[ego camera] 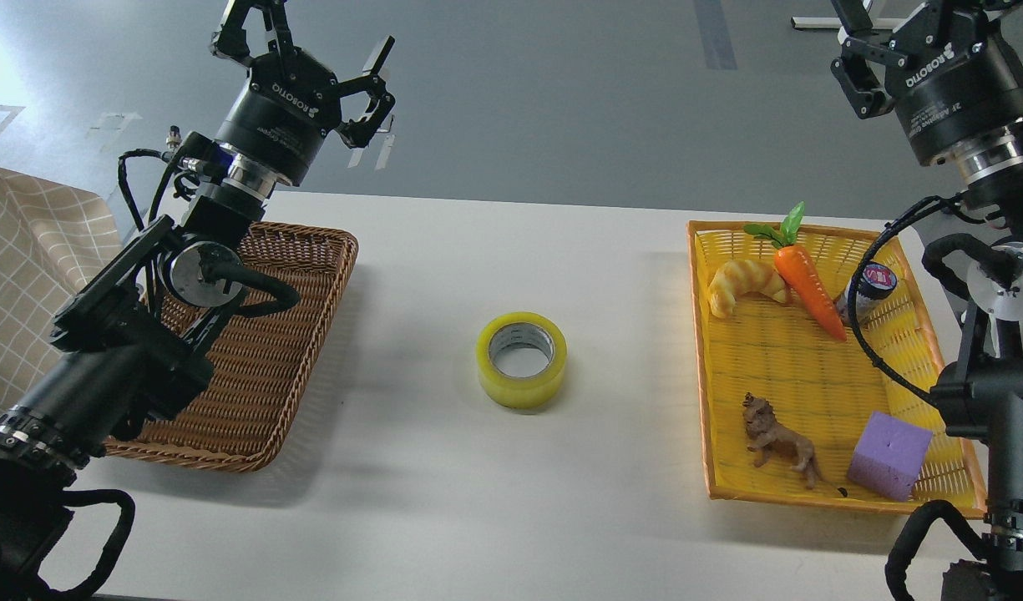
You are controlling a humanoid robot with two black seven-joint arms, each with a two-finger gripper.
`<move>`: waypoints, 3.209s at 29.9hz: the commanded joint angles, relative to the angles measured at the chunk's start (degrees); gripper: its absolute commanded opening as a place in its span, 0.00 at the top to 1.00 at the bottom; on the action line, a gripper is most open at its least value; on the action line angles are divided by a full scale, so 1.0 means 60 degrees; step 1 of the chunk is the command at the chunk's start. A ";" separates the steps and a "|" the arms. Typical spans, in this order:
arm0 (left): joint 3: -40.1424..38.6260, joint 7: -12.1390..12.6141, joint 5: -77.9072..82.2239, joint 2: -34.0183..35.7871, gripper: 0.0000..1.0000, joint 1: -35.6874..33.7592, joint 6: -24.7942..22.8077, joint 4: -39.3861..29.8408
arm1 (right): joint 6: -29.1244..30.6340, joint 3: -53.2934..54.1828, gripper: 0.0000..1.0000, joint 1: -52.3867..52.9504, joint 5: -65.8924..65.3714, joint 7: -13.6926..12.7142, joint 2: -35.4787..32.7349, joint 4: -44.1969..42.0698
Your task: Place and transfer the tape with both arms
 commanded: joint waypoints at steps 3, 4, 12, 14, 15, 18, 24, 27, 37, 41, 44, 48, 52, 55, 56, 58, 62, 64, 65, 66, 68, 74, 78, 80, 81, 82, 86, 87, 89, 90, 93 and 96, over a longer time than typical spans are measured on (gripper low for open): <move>0.0116 0.0003 0.0045 0.0022 0.02 0.0002 0.0000 0.0014 | 0.0004 0.0378 0.02 -0.0717 0.1389 -0.0003 0.0005 -0.0013; 0.0146 0.0003 0.0060 0.0022 0.02 0.0002 0.0000 0.0014 | 0.0004 0.0407 0.02 -0.0805 0.1404 -0.0003 0.0005 0.0002; 0.0161 0.0003 0.1434 0.0110 0.02 -0.0072 0.0000 -0.0015 | 0.0004 0.0437 0.02 -0.1494 0.3044 -0.0018 0.0005 -0.0086; 0.0146 0.0003 0.2617 0.0227 0.02 -0.0145 0.0000 -0.0103 | 0.0004 0.0437 0.02 -0.1713 0.3220 -0.0018 0.0005 -0.0042; 0.0146 0.0003 0.2884 0.0256 0.02 -0.0159 0.0000 -0.0132 | 0.0004 0.0437 0.02 -0.1772 0.3250 -0.0018 0.0005 -0.0042; 0.0117 -0.0041 0.3793 0.0403 0.02 -0.0174 0.0000 -0.0351 | 0.0004 0.0437 0.02 -0.1977 0.3396 -0.0018 0.0005 0.0002; 0.0146 -0.0173 0.5870 0.0856 0.02 -0.0174 0.0000 -0.1594 | 0.0004 0.0437 0.02 -0.2256 0.3762 -0.0018 0.0005 -0.0028; 0.0175 -0.0173 0.7524 0.0974 0.02 -0.0189 0.0124 -0.2240 | 0.0004 0.0437 0.02 -0.2373 0.3763 -0.0018 0.0005 -0.0028; 0.0248 -0.0129 1.0765 0.1135 0.02 -0.0218 0.0506 -0.2740 | 0.0004 0.0481 0.02 -0.2754 0.3763 -0.0003 0.0005 -0.0013; 0.0688 -0.0070 1.1676 0.1180 0.02 -0.0540 0.0506 -0.2740 | 0.0004 0.0481 0.02 -0.2813 0.3777 -0.0003 0.0005 -0.0013; 0.1419 -0.0070 1.2772 0.1326 0.02 -0.0921 0.0521 -0.2740 | 0.0004 0.0481 0.02 -0.2857 0.3777 -0.0003 0.0005 0.0002; 0.2107 -0.0041 1.4118 0.1399 0.02 -0.1199 0.0536 -0.2740 | 0.0004 0.0481 0.02 -0.2930 0.3777 -0.0003 0.0005 0.0002; 0.2431 0.0018 1.5789 0.1355 0.02 -0.1258 0.0638 -0.2740 | 0.0004 0.0495 0.02 -0.3018 0.3777 -0.0003 0.0005 0.0002; 0.2577 0.0105 1.6844 0.1297 0.02 -0.1244 0.0638 -0.2740 | 0.0004 0.0510 0.02 -0.3062 0.3777 0.0011 0.0005 0.0002; 0.2694 0.0222 1.7325 0.1268 0.02 -0.1244 0.0638 -0.2740 | 0.0004 0.0510 0.02 -0.3062 0.3777 0.0011 0.0005 0.0002; 0.2943 0.0383 1.7900 0.1267 0.02 -0.1258 0.0638 -0.2725 | 0.0004 0.0525 0.02 -0.3077 0.3777 0.0011 0.0005 0.0002; 0.3470 0.0821 1.8443 0.1297 0.02 -0.1229 0.0624 -0.2725 | 0.0004 0.0525 0.02 -0.3091 0.3777 0.0011 0.0005 -0.0013; 0.3500 0.1042 1.8444 0.1267 0.02 -0.1244 0.0595 -0.2725 | 0.0004 0.0525 0.02 -0.3091 0.3777 0.0011 0.0005 -0.0013; 0.3500 0.1101 1.8429 0.1253 0.02 -0.1258 0.0536 -0.2725 | 0.0004 0.0525 0.02 -0.3091 0.3777 0.0011 0.0005 -0.0013; 0.3500 0.1116 1.8429 0.1238 0.02 -0.1258 0.0507 -0.2725 | 0.0004 0.0525 0.02 -0.3091 0.3777 0.0011 0.0005 -0.0013; 0.3500 0.1203 1.8414 0.1136 0.02 -0.1258 0.0347 -0.2740 | 0.0004 0.0525 0.02 -0.3091 0.3777 0.0011 0.0005 -0.0013; 0.3603 0.1643 1.8444 0.0697 0.02 -0.1170 0.0155 -0.2725 | 0.0004 0.0525 0.02 -0.3091 0.3777 0.0011 0.0005 0.0016; 0.3925 0.1775 1.8444 0.0652 0.02 -0.1156 0.0155 -0.2711 | 0.0004 0.0525 0.02 -0.3106 0.3777 -0.0003 0.0005 0.0031; 0.4130 0.1790 1.8444 0.0652 0.02 -0.1156 0.0155 -0.2711 | 0.0004 0.0525 0.02 -0.3106 0.3777 0.0011 0.0005 0.0017; 0.4174 0.1819 1.8444 0.0652 0.02 -0.1156 0.0155 -0.2696 | 0.0004 0.0525 0.02 -0.3106 0.3777 0.0011 0.0005 0.0031; 0.4247 0.1892 1.8444 0.0638 0.02 -0.1141 0.0155 -0.2638 | 0.0004 0.0525 0.02 -0.3106 0.3777 -0.0003 0.0005 0.0017; 0.4482 0.1981 1.8429 0.0447 0.02 -0.1126 0.0155 -0.2506 | 0.0004 0.0525 0.02 -0.3106 0.3777 -0.0003 0.0005 0.0016; 0.4511 0.1981 1.8429 0.0404 0.02 -0.1112 0.0155 -0.2462 | 0.0004 0.0525 0.02 -0.3106 0.3777 0.0011 0.0005 0.0016; 0.4570 0.1981 1.8429 0.0257 0.02 -0.1112 0.0155 -0.2287 | 0.0004 0.0525 0.02 -0.3135 0.3777 0.0011 0.0005 0.0031; 0.4584 0.1981 1.8429 0.0170 0.02 -0.1112 0.0155 -0.2170 | 0.0004 0.0525 0.02 -0.3135 0.3777 0.0011 0.0005 0.0031; 0.4614 0.1981 1.8414 0.0110 0.02 -0.1112 0.0155 -0.1993 | 0.0004 0.0525 0.02 -0.3135 0.3777 -0.0003 0.0005 0.0031; 0.4614 0.1995 1.8414 0.0096 0.03 -0.1097 0.0184 -0.1832 | 0.0004 0.0525 0.02 -0.3135 0.3777 0.0011 0.0005 0.0031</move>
